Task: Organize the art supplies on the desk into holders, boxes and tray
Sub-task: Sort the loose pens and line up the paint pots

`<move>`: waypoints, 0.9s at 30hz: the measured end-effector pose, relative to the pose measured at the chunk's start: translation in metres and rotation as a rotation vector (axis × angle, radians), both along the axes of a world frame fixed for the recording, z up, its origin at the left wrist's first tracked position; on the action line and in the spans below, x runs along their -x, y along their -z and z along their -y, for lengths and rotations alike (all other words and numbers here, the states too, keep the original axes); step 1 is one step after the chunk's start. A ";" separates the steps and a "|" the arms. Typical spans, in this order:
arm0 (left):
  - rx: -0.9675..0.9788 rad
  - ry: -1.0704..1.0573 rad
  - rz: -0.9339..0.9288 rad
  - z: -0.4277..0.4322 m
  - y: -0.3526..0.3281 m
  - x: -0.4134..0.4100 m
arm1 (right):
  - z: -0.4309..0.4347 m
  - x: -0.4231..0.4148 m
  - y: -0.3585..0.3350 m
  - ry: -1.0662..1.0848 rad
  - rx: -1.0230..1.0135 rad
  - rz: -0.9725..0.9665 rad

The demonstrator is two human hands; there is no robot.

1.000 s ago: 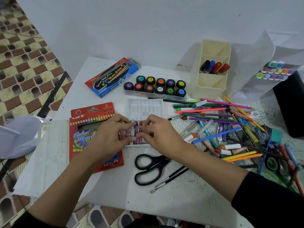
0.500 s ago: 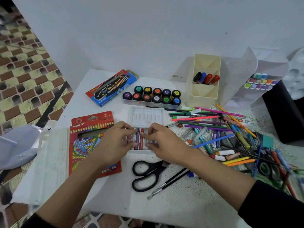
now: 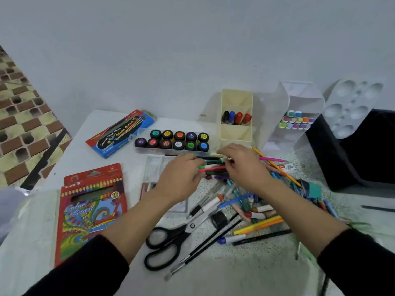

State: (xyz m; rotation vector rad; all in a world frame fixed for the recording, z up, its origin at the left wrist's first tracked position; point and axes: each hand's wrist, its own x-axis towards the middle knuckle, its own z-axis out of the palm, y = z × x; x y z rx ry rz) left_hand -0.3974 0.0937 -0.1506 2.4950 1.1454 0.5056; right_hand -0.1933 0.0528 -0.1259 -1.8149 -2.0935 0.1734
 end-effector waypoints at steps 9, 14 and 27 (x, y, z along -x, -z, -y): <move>0.055 -0.006 -0.189 -0.015 0.002 -0.026 | -0.006 -0.014 0.022 -0.066 0.013 0.123; 0.220 0.011 -0.220 -0.021 -0.007 -0.030 | -0.005 -0.016 0.025 -0.061 0.010 0.120; 0.294 0.077 -0.128 -0.024 -0.010 -0.022 | 0.010 -0.016 0.025 0.006 -0.066 -0.011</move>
